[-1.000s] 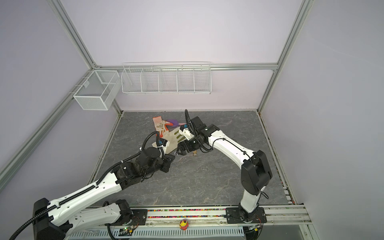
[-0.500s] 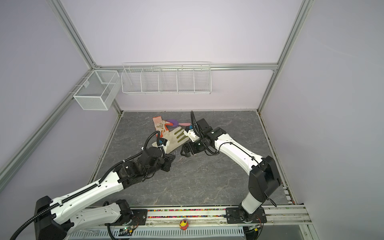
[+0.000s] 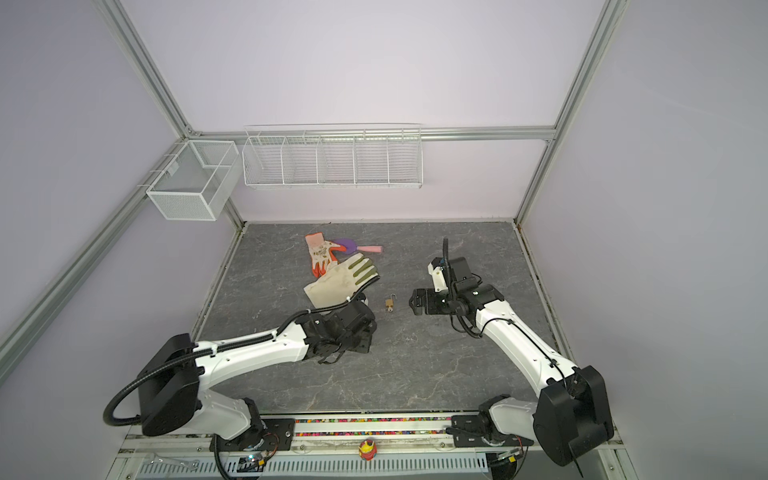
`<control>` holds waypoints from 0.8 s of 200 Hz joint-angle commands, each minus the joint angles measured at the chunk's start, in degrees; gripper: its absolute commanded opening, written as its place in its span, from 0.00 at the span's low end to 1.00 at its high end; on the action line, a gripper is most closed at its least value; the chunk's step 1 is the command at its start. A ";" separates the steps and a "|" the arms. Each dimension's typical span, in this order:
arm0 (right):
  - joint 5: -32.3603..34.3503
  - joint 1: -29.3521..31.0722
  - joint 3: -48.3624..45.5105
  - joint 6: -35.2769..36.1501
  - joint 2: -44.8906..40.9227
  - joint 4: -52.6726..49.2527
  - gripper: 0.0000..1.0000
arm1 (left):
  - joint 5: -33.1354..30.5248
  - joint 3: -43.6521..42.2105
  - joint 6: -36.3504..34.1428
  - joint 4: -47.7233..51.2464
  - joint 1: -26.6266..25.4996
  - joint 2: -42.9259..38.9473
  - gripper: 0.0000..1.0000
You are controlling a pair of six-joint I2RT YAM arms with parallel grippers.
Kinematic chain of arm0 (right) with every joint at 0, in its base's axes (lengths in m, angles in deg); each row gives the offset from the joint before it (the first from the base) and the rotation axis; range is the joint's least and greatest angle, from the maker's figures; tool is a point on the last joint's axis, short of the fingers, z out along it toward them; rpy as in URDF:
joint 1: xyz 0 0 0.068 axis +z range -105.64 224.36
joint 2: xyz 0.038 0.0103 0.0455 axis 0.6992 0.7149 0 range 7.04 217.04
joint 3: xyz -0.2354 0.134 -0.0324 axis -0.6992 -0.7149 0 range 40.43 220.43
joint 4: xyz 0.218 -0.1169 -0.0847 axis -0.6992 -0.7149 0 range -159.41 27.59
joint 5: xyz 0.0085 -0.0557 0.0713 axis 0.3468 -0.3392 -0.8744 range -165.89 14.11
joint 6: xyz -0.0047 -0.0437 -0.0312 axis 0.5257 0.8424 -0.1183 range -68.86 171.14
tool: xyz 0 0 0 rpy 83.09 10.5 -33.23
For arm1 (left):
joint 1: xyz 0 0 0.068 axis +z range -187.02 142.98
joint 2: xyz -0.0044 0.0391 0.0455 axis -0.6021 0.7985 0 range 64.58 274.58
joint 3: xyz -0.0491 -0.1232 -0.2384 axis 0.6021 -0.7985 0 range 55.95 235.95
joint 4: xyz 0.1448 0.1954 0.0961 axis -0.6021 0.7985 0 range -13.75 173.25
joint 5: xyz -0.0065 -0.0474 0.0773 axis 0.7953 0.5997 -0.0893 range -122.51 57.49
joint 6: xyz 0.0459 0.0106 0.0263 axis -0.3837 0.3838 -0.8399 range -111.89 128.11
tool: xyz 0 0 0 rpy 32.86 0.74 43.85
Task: Unlock with the key
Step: 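Lower the open blue padlock and open the left gripper while the right withdraws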
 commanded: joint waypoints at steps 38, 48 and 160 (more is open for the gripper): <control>-1.25 -3.88 -3.00 -2.64 -2.06 5.04 0.99 | 3.91 8.57 5.41 2.50 -2.02 12.51 0.00; -1.57 -4.29 -3.06 -2.73 -2.02 5.15 0.99 | 4.18 9.51 5.37 2.78 -2.11 14.05 0.00; 1.00 -6.77 -6.44 -2.55 -3.98 6.02 0.99 | 3.40 14.12 7.04 7.40 -2.03 19.54 0.38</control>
